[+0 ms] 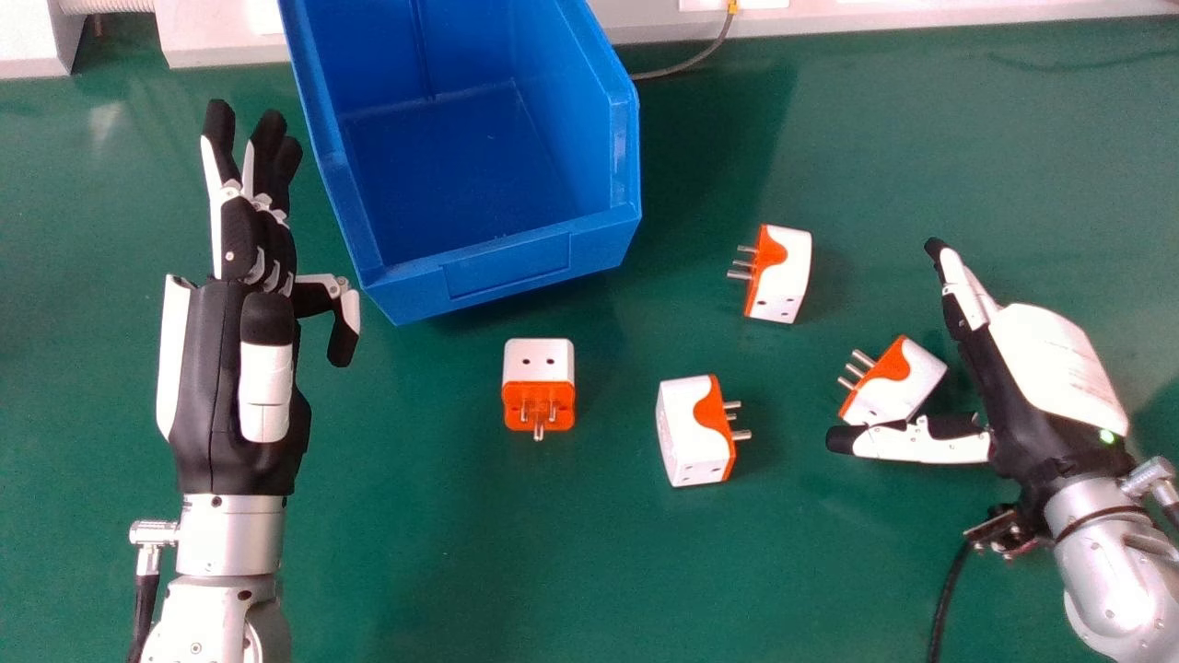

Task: Pick all objects and put in blue box

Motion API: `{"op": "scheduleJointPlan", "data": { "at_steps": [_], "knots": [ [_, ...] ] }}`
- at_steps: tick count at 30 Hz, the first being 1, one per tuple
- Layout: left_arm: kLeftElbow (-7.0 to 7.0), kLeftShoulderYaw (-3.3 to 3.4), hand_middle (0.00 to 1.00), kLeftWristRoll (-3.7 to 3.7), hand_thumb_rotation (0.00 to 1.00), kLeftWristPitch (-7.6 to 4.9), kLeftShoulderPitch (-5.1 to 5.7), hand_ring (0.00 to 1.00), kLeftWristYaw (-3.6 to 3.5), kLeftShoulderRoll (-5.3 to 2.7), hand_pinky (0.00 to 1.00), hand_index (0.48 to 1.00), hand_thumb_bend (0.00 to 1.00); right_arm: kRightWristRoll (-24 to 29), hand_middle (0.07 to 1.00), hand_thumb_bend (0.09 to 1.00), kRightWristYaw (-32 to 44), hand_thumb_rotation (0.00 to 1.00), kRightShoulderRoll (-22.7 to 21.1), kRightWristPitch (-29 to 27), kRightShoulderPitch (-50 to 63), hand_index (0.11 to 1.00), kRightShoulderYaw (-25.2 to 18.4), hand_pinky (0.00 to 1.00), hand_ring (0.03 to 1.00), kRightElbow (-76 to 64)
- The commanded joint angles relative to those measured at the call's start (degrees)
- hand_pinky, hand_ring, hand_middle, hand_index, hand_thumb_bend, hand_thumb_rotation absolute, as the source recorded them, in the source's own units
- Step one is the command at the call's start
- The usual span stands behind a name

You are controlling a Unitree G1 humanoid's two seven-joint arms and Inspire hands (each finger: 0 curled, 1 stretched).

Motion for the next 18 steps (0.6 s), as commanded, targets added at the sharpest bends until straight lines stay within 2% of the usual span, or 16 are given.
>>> {"op": "scheduleJointPlan", "data": {
  "at_steps": [1,11,18],
  "knots": [
    [-0.71,-0.11,1.0,0.4,0.96,-0.75,-0.23,1.0,-0.09,0.25,0.0,1.0,1.0,-0.9,0.949,1.0,2.5,0.57,2.3,-1.2,2.3,1.0,2.2,0.7,0.872,-0.9],
    [-1.0,-0.14,1.0,0.19,0.96,-0.55,-0.19,1.0,-0.26,0.26,0.0,1.0,1.0,-0.5,0.917,1.0,1.6,0.48,3.1,-1.5,3.0,0.987,2.3,0.64,0.834,-2.0],
    [-1.13,-0.1,1.0,0.24,0.96,-0.62,-0.15,1.0,-0.19,0.32,0.0,1.0,1.0,3.4,0.83,0.993,3.7,0.31,4.2,-3.4,2.9,0.923,0.7,0.59,0.732,-0.7]
  ]
}}
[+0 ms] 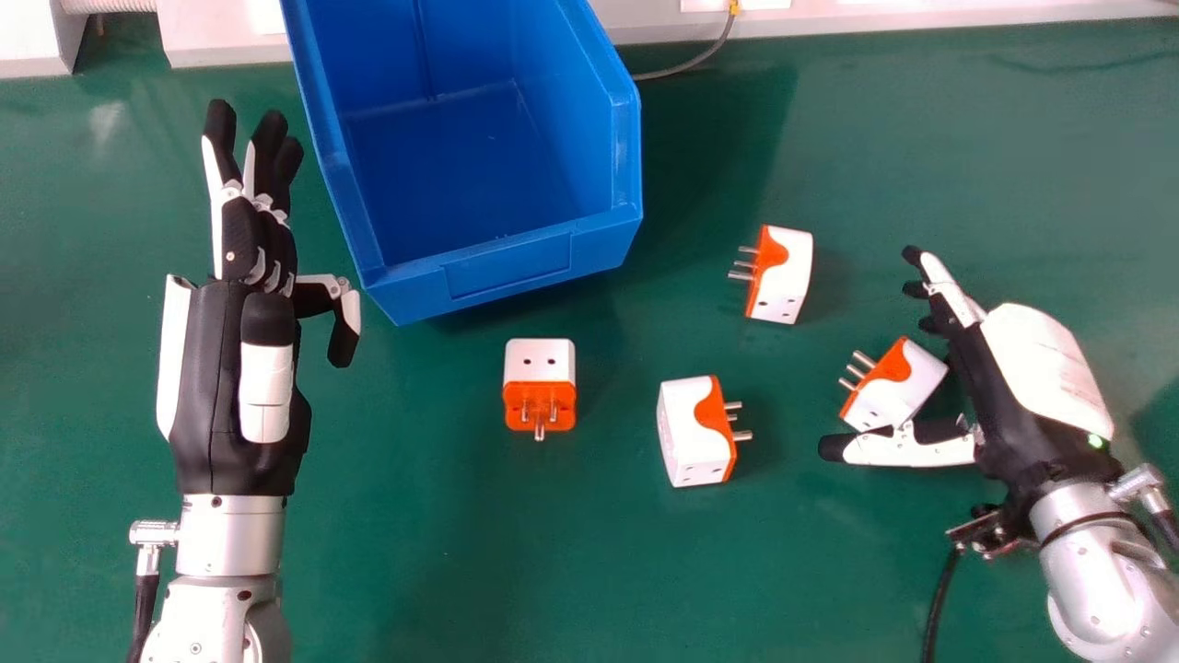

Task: Pick all objects and put in blue box

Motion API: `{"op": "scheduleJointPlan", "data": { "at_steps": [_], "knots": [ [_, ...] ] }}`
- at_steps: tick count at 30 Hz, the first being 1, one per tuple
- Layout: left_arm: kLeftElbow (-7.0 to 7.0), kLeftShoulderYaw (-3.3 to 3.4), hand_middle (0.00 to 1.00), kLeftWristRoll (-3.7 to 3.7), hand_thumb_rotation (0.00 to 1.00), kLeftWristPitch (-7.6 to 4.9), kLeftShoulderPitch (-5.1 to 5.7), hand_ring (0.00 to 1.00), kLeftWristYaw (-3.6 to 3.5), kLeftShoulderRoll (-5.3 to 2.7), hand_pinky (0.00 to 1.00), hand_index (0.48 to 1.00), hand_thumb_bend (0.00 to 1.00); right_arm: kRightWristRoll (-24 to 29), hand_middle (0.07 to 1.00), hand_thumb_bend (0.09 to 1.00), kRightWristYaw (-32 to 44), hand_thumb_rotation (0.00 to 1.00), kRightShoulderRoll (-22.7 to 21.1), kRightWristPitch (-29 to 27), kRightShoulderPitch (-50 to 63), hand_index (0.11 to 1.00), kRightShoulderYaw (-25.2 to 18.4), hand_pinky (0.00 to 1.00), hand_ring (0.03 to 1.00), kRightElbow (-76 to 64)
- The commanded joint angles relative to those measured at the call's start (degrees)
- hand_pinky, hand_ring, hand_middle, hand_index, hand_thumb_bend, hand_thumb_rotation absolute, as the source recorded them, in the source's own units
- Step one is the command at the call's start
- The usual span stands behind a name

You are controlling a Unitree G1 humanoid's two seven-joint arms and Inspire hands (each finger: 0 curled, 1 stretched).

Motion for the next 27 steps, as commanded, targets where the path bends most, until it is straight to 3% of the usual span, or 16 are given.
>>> {"op": "scheduleJointPlan", "data": {
  "at_steps": [1,3,9,12,14,16,24,27],
  "knots": [
    [-1.04,-0.09,1.0,0.29,0.96,-0.64,-0.19,1.0,-0.06,0.31,0.0,1.0,1.0,0.5,0.83,0.993,4.0,0.31,2.2,-2.2,1.9,0.923,1.2,0.59,0.732,0.8],
    [-1.02,-0.11,1.0,0.38,0.96,-0.67,-0.22,1.0,0.02,0.26,0.0,1.0,1.0,1.0,0.79,0.977,4.1,0.22,2.3,-2.5,1.9,0.885,1.1,0.55,0.685,1.0],
    [-1.06,-0.14,1.0,0.28,0.96,-0.62,-0.18,1.0,-0.05,0.28,0.0,1.0,1.0,0.4,0.698,0.912,1.7,0.09,2.0,-4.3,1.4,0.792,1.2,0.49,0.592,1.8],
    [-0.95,-0.1,1.0,0.17,0.96,-0.62,-0.21,1.0,-0.14,0.29,0.0,1.0,1.0,0.2,0.676,0.892,0.1,0.07,2.2,-5.0,1.5,0.767,1.0,0.48,0.572,1.8],
    [-0.99,-0.08,1.0,0.16,0.96,-0.51,-0.2,1.0,-0.1,0.27,0.0,1.0,1.0,-0.5,0.612,0.759,-1.4,0.04,2.1,-5.4,1.5,0.7,1.1,0.46,0.513,1.6],
    [-1.2,-0.11,1.0,0.13,0.96,-0.36,-0.15,1.0,-0.04,0.23,0.0,1.0,1.0,-1.3,0.585,0.71,-2.6,0.04,2.0,-5.8,1.4,0.669,1.3,0.45,0.489,1.6],
    [-1.45,-0.22,1.0,0.2,0.96,-0.24,-0.22,1.0,0.08,0.07,0.0,1.0,1.0,-2.0,0.549,0.64,-3.2,0.02,1.1,-6.8,1.3,0.618,0.9,0.44,0.456,0.7],
    [-1.26,-0.23,1.0,-0.07,0.96,-0.2,-0.32,1.0,-0.21,0.16,0.0,1.0,1.0,-3.1,0.528,0.595,-4.2,0.01,0.6,-6.6,1.5,0.586,0.9,0.43,0.433,-0.2]
  ]
}}
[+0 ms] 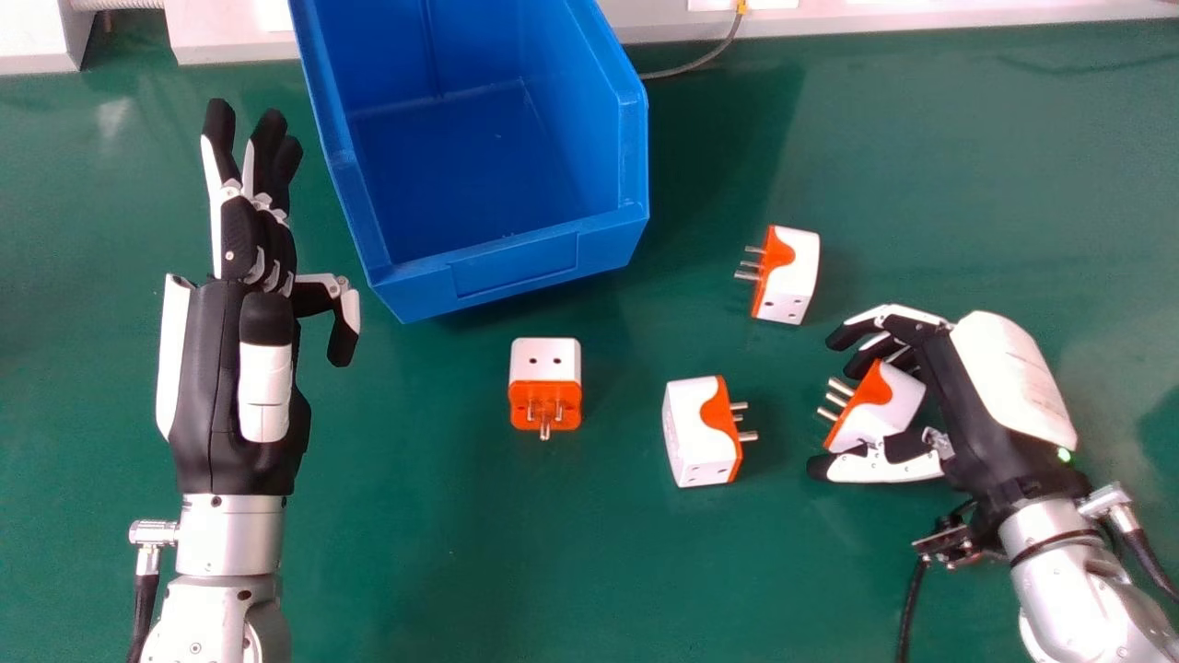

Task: Pick all objects and put in blue box

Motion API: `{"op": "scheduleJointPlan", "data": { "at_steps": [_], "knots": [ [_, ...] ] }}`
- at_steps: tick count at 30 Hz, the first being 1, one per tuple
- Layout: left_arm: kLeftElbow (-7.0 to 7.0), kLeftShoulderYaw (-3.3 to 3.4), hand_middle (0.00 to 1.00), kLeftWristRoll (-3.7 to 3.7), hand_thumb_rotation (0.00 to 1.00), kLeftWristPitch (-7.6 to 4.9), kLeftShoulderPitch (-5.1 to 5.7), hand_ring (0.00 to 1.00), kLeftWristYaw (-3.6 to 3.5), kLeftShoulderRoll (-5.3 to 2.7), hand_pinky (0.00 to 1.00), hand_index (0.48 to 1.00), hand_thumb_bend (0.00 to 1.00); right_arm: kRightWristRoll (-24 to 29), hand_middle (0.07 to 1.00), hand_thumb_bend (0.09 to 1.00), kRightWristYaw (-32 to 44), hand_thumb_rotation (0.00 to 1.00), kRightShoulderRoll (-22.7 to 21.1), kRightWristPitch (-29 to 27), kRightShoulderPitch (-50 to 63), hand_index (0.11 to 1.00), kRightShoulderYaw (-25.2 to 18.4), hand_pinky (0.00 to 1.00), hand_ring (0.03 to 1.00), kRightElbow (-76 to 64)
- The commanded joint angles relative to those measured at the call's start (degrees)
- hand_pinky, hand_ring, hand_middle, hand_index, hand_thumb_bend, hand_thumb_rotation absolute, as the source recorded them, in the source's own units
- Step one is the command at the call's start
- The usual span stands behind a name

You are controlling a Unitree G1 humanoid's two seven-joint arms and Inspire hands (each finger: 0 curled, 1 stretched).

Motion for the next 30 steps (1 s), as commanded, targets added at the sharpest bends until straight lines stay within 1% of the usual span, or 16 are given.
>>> {"op": "scheduleJointPlan", "data": {
  "at_steps": [1,4,6,8,10,13,16,20,24,26,28,30],
  "knots": [
    [-1.06,-0.17,1.0,-0.05,0.96,-0.24,-0.38,1.0,-0.26,0.17,0.0,1.0,1.0,-1.3,0.528,0.595,-0.4,0.01,-0.7,-0.3,0.8,0.586,0.3,0.43,0.433,-1.4],
    [-1.11,-0.16,1.0,0.03,0.96,-0.34,-0.46,1.0,-0.19,0.11,0.0,1.0,1.0,-1.7,0.515,0.565,-0.5,0.01,-1.0,-0.6,1.1,0.568,-0.1,0.42,0.415,-2.4],
    [-1.05,-0.14,1.0,0.01,0.96,-0.34,-0.54,1.0,-0.19,0.13,0.0,1.0,1.0,-1.5,0.515,0.565,0.0,0.01,-1.1,-0.6,1.2,0.568,-0.5,0.42,0.415,-3.2],
    [-1.04,-0.17,1.0,0.05,0.96,-0.37,-0.54,1.0,-0.19,0.1,0.0,1.0,1.0,-0.9,0.509,0.546,0.8,0.01,-1.2,-0.4,1.5,0.556,-1.0,0.41,0.403,-4.4],
    [-0.8,-0.16,1.0,-0.01,0.96,-0.41,-0.65,1.0,-0.28,0.09,0.0,1.0,1.0,-0.5,0.509,0.546,1.4,0.01,-1.5,-0.6,1.8,0.556,-1.5,0.41,0.403,-5.7],
    [-0.73,-0.16,1.0,0.13,0.96,-0.47,-0.64,1.0,-0.16,-0.01,0.0,1.0,1.0,0.5,0.506,0.54,3.1,0.0,-1.9,-1.0,2.9,0.552,-2.8,0.41,0.398,-8.9],
    [-0.9,-0.25,1.0,0.36,0.96,-0.43,-0.53,1.0,0.07,-0.12,0.0,1.0,1.0,2.7,0.503,0.53,6.4,0.0,-2.3,-1.3,4.5,0.546,-4.7,0.4,0.39,-13.3],
    [-0.71,-0.33,1.0,0.33,0.96,-0.42,-0.55,1.0,-0.04,-0.15,0.0,1.0,1.0,6.4,0.503,0.523,11.5,0.0,-2.3,-0.9,6.7,0.542,-7.3,0.4,0.385,-20.4],
    [-0.64,-0.43,1.0,0.55,0.96,-0.41,-0.61,1.0,0.05,-0.3,0.0,1.0,1.0,9.3,0.503,0.519,15.9,0.0,-2.3,-1.2,7.5,0.539,-9.6,0.39,0.381,-26.8],
    [-0.61,-0.41,1.0,0.51,0.96,-0.4,-0.61,1.0,0.01,-0.27,0.0,1.0,1.0,9.7,0.503,0.518,17.2,0.0,-2.1,-0.8,7.7,0.538,-10.3,0.38,0.38,-28.2],
    [-0.08,-0.36,1.0,0.19,0.96,-0.34,-0.76,1.0,-0.31,-0.3,0.0,1.0,1.0,10.0,0.503,0.517,18.4,0.0,-2.2,-0.9,7.3,0.537,-11.2,0.38,0.379,-30.6],
    [0.19,-0.31,1.0,0.05,0.96,-0.29,-0.88,1.0,-0.44,-0.33,0.0,1.0,1.0,10.2,0.503,0.517,19.5,0.0,-2.2,-0.9,6.9,0.537,-12.0,0.38,0.379,-32.2]
  ]
}}
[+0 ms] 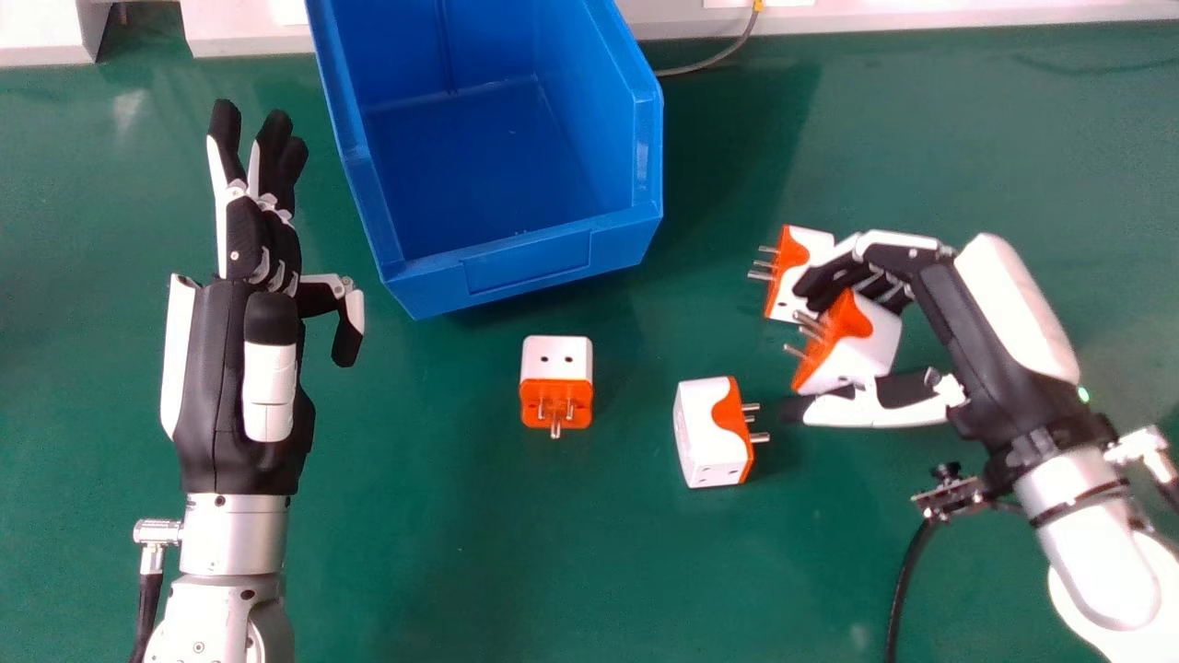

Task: Pick all objects and put in blue box

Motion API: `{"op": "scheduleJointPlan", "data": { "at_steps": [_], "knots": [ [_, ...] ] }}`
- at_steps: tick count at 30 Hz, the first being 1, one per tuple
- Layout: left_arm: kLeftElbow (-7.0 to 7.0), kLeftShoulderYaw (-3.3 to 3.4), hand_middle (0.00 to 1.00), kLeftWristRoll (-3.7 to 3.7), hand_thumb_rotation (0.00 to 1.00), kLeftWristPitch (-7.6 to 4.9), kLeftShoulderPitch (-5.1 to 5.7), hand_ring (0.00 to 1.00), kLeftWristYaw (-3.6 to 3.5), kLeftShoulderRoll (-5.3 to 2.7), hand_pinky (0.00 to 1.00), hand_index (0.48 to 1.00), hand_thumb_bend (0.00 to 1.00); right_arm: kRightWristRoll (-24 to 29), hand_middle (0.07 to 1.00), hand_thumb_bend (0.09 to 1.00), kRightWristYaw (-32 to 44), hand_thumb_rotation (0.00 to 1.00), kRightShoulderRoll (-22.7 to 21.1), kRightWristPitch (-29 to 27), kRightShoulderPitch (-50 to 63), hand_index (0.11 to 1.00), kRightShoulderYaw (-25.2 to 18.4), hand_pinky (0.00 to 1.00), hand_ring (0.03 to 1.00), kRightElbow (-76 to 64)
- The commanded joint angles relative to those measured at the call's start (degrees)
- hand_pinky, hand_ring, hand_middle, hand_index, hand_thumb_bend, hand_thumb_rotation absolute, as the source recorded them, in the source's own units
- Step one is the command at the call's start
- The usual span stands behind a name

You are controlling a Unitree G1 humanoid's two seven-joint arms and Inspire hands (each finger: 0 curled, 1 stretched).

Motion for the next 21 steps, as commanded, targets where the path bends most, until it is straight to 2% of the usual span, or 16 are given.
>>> {"op": "scheduleJointPlan", "data": {
  "at_steps": [1,10,15,21],
  "knots": [
    [0.07,-0.16,1.0,0.13,0.96,-0.46,-0.9,1.0,-0.23,-0.13,0.0,1.0,1.0,2.2,0.503,0.516,1.0,0.0,-0.8,-0.7,-1.3,0.537,-2.0,0.37,0.379,-2.9],
    [1.43,-0.15,1.0,0.98,0.96,-0.6,-1.88,1.0,0.36,-0.11,0.0,1.0,1.0,2.4,0.502,0.513,4.2,0.0,1.1,0.0,-7.0,0.536,-3.2,0.35,0.376,-8.8],
    [2.34,-0.25,1.0,1.41,0.96,-0.23,-2.68,1.0,0.5,0.1,0.0,1.0,1.0,1.5,0.502,0.512,4.1,0.0,4.2,-0.3,-13.6,0.536,-1.9,0.35,0.375,-8.9],
    [2.65,-0.13,1.0,1.62,0.95,0.54,-3.27,1.0,0.39,0.18,0.0,1.0,1.0,1.3,0.502,0.511,3.7,0.0,8.4,-0.9,-23.5,0.537,-0.5,0.33,0.372,-4.3]
  ]
}}
